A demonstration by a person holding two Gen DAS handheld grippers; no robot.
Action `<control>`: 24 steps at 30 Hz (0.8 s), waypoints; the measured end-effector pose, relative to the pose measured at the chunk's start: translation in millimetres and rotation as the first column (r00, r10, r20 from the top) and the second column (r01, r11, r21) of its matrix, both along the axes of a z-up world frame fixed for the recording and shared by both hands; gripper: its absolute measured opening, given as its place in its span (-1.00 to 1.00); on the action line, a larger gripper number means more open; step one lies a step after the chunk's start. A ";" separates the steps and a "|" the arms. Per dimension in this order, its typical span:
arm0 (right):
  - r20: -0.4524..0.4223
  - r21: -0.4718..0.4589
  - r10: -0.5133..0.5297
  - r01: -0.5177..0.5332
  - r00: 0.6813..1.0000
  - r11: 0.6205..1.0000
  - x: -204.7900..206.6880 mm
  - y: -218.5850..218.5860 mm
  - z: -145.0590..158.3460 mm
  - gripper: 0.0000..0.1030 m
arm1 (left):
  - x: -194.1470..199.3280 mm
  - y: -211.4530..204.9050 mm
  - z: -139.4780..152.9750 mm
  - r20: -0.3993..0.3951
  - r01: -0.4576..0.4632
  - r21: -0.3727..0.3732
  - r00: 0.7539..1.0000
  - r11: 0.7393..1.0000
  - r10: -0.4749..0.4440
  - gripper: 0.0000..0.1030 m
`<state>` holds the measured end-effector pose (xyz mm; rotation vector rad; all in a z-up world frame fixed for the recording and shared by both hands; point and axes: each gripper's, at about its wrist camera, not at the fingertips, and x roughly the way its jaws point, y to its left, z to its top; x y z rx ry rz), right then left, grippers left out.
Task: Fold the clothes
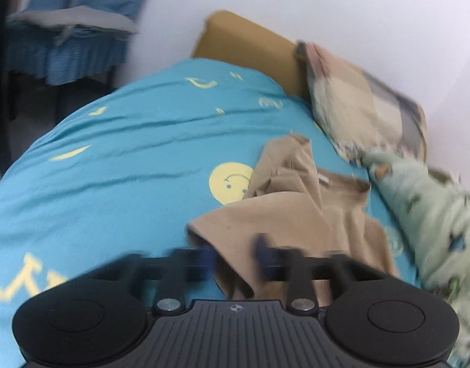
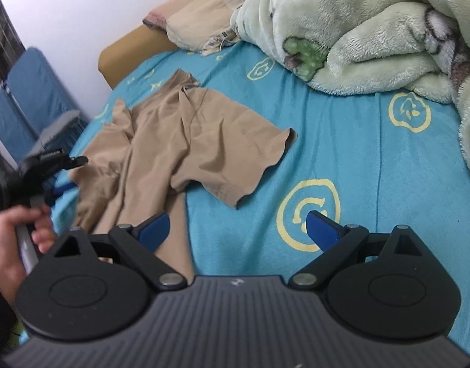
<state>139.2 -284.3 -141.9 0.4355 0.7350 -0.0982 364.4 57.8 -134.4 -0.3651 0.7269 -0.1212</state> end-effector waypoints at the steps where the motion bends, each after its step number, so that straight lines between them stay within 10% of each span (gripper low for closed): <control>1: -0.011 -0.014 0.004 -0.004 1.000 1.000 1.8 2.7 -2.4 0.88 | 4.1 5.9 -1.0 0.000 0.013 -0.005 1.000 1.000 -0.013 -0.92; 7: -0.026 -0.175 0.076 -0.080 0.997 0.981 9.4 33.4 -6.8 0.88 | 30.5 93.7 28.5 0.069 -0.035 -0.088 0.997 0.996 0.041 -0.97; 13: -0.021 -0.261 0.103 -0.105 0.994 0.960 22.8 59.1 -3.3 0.88 | 89.5 198.5 72.5 0.065 -0.218 0.128 0.975 0.968 0.211 -0.98; 18: -0.008 -0.305 0.110 -0.107 0.994 0.946 38.1 74.1 -2.5 0.88 | 123.4 231.1 50.9 -0.037 -0.245 0.219 0.965 0.944 0.259 -0.95; 24: 0.005 -0.345 0.127 -0.117 0.992 0.931 40.8 81.5 -7.2 0.88 | 108.0 216.2 25.2 -0.118 -0.229 0.202 0.959 0.952 0.256 -0.25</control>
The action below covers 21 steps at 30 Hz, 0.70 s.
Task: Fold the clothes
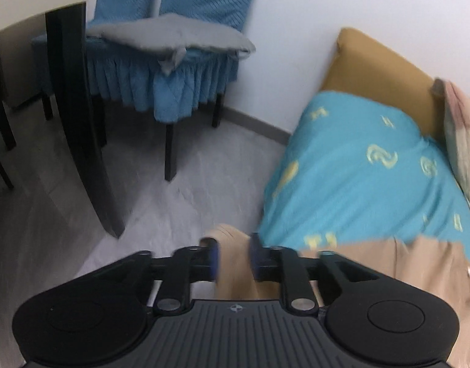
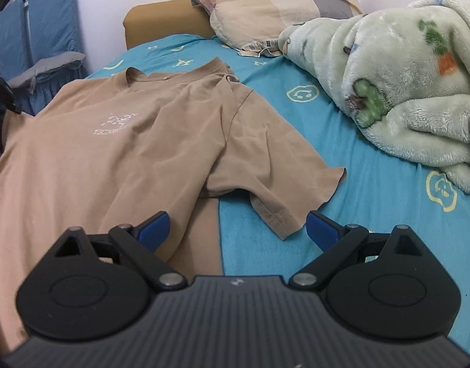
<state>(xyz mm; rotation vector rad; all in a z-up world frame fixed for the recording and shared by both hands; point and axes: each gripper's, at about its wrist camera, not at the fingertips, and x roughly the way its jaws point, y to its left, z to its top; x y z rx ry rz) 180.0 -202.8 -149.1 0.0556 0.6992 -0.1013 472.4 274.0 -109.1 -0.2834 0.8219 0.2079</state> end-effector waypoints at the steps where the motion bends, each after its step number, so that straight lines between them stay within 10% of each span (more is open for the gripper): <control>1: -0.001 0.005 0.001 -0.001 1.000 1.000 -0.4 0.0 -0.7 0.88 | -9.4 -7.1 2.5 0.004 0.020 0.009 1.000 1.000 -0.020 -0.18; 10: 0.088 0.027 0.059 -0.062 0.994 0.998 -20.8 7.6 20.3 0.88 | -174.1 -95.4 62.3 -0.019 0.200 0.141 0.980 0.970 -0.199 0.19; 21: 0.195 -0.009 0.138 -0.139 0.971 0.990 -92.1 5.8 57.9 0.88 | -389.5 -195.1 54.4 -0.071 0.302 -0.004 0.951 0.953 -0.301 0.15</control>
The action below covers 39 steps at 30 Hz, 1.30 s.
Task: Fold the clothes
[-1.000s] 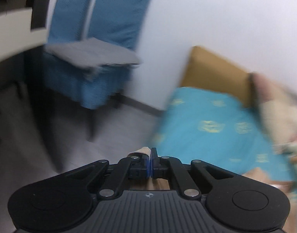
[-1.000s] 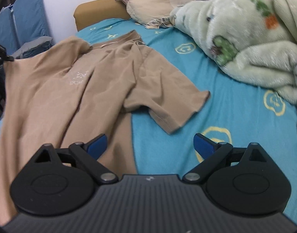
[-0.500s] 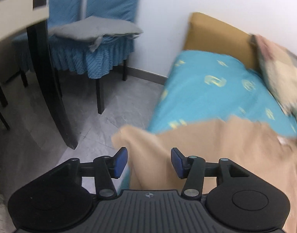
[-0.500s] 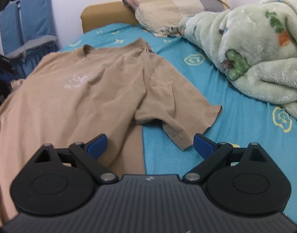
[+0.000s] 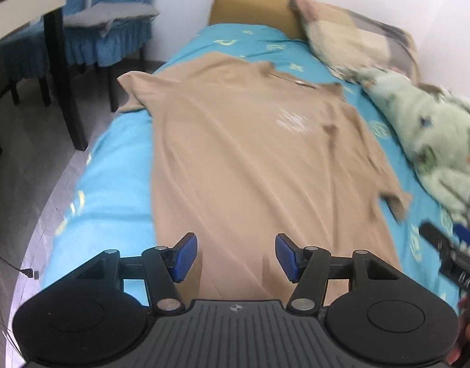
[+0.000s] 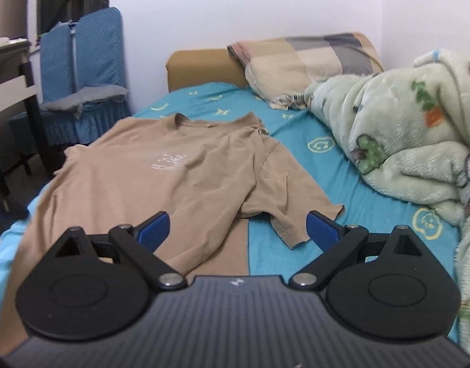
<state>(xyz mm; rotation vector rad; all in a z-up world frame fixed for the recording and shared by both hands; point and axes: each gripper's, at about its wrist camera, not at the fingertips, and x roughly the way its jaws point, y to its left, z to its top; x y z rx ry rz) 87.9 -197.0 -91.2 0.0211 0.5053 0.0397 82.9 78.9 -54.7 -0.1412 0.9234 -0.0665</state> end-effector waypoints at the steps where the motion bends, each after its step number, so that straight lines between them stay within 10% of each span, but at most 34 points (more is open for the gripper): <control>1: 0.003 0.002 0.006 -0.006 1.000 1.000 -9.0 -1.2 2.5 0.88 | -8.7 -7.1 -3.4 -0.005 0.011 0.008 1.000 1.000 -0.011 0.15; 14: -0.055 0.135 -0.096 0.103 0.994 0.986 -51.0 -41.9 25.4 0.88 | -33.3 -48.2 -58.3 -0.133 0.159 0.080 0.980 0.984 -0.147 0.07; 17: -0.074 0.142 -0.115 0.124 0.991 0.982 -48.7 -47.5 21.9 0.88 | -39.9 -41.7 -53.5 -0.142 0.183 0.090 0.975 0.979 -0.169 -0.96; 24: -0.078 0.213 -0.099 0.113 0.992 0.970 -48.4 -54.3 24.2 0.88 | -47.0 10.5 -2.6 -0.231 0.205 0.132 0.958 0.970 -0.171 -0.97; 34: -0.063 0.244 -0.071 0.085 0.995 0.966 -47.7 -53.9 30.1 0.88 | -35.6 90.6 23.5 -0.423 0.011 0.270 0.900 0.963 0.108 -0.90; 39: -0.058 0.261 -0.080 0.092 0.995 0.961 -51.2 -58.1 32.6 0.88 | -31.0 58.2 42.9 -0.258 0.015 0.241 0.965 0.970 0.049 -0.02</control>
